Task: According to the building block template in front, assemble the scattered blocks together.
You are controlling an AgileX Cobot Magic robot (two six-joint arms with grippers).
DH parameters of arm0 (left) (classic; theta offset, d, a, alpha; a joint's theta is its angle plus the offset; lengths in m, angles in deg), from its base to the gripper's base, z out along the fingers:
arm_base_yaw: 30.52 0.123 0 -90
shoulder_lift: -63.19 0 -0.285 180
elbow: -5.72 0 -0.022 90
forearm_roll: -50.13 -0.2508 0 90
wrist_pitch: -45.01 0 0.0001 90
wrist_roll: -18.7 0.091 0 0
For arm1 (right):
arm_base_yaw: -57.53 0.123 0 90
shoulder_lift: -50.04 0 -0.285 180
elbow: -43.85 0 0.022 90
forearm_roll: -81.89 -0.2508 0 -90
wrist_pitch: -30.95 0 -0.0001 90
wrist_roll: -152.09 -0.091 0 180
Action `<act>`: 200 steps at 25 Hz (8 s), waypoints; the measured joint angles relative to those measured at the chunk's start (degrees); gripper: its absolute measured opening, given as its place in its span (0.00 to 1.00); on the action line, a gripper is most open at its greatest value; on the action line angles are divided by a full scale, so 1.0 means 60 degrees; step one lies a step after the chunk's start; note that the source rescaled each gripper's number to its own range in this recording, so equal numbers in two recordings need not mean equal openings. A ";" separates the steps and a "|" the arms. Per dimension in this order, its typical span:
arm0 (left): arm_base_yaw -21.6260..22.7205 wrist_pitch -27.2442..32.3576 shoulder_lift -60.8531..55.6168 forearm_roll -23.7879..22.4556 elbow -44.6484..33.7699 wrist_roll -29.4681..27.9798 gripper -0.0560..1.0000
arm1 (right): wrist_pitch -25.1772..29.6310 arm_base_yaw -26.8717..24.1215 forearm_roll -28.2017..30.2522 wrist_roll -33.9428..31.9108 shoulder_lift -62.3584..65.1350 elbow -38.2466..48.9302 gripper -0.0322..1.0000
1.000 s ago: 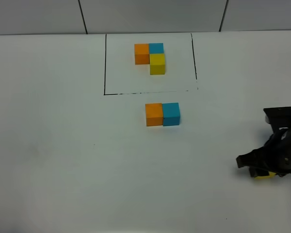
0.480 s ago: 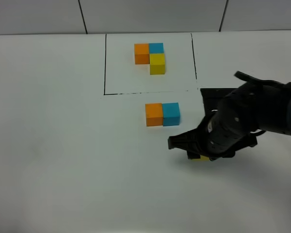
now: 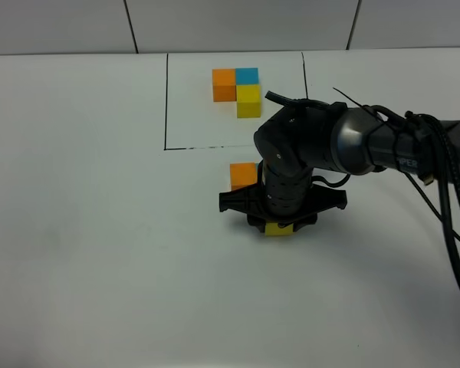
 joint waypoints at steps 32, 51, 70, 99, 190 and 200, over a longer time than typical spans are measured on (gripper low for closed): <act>0.0000 0.0000 0.0011 0.0000 0.0000 0.0000 0.57 | -0.0359 -0.0168 -0.0015 0.0854 -0.0408 -0.0198 0.06; 0.0000 -0.0008 0.0011 0.0000 0.0000 0.0014 0.57 | -0.0836 -0.0236 0.0019 0.0862 -0.0492 -0.0215 0.06; 0.0000 -0.0002 0.0011 0.0000 0.0000 0.0014 0.57 | -0.1157 -0.0236 0.0071 0.0862 -0.0524 -0.0226 0.06; 0.0000 -0.0002 0.0011 0.0000 0.0000 0.0014 0.57 | -0.1672 -0.0236 0.0047 0.1034 -0.0543 -0.0292 0.76; 0.0000 -0.0002 0.0011 0.0000 0.0000 0.0030 0.57 | 0.2245 -0.5490 -0.2361 0.7076 1.8189 0.7444 1.00; 0.0000 -0.0002 0.0011 0.0000 0.0000 0.0021 0.57 | 0.2295 -0.5490 -0.2404 0.7127 1.9589 0.8301 0.99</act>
